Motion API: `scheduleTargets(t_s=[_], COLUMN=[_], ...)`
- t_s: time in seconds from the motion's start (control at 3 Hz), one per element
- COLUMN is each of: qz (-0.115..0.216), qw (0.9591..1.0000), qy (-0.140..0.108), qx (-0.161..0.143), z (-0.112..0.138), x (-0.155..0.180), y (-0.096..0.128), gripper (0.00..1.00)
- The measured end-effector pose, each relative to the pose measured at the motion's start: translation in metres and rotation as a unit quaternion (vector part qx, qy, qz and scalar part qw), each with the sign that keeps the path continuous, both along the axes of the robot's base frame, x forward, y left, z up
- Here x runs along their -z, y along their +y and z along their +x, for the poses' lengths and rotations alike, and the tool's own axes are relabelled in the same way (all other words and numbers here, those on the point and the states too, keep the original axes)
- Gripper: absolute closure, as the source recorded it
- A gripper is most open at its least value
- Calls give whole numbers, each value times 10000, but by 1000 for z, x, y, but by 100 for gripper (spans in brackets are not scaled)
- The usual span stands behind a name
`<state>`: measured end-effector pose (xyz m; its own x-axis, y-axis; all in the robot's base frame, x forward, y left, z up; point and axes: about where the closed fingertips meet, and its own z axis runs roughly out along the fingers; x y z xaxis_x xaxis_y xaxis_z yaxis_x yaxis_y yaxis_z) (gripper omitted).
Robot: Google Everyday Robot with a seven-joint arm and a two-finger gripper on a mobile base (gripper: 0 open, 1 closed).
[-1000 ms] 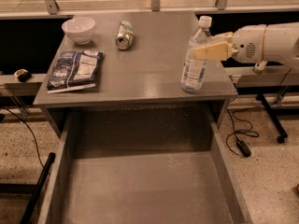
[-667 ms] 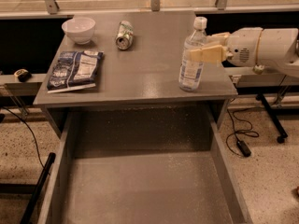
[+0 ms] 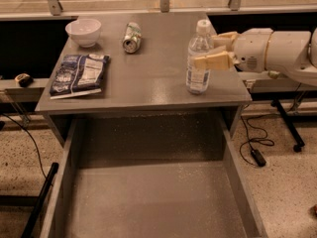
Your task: Pick blue plastic bottle from top drawer and place on counter
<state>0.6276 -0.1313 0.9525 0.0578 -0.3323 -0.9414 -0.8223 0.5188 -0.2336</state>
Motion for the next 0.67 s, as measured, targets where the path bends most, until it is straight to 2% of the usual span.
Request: scheduleTargets(t_s=[0.67], qz=[7], qw=[10000], qy=[12], qx=[3], z=[0], x=[0], y=[0], gripper=[14])
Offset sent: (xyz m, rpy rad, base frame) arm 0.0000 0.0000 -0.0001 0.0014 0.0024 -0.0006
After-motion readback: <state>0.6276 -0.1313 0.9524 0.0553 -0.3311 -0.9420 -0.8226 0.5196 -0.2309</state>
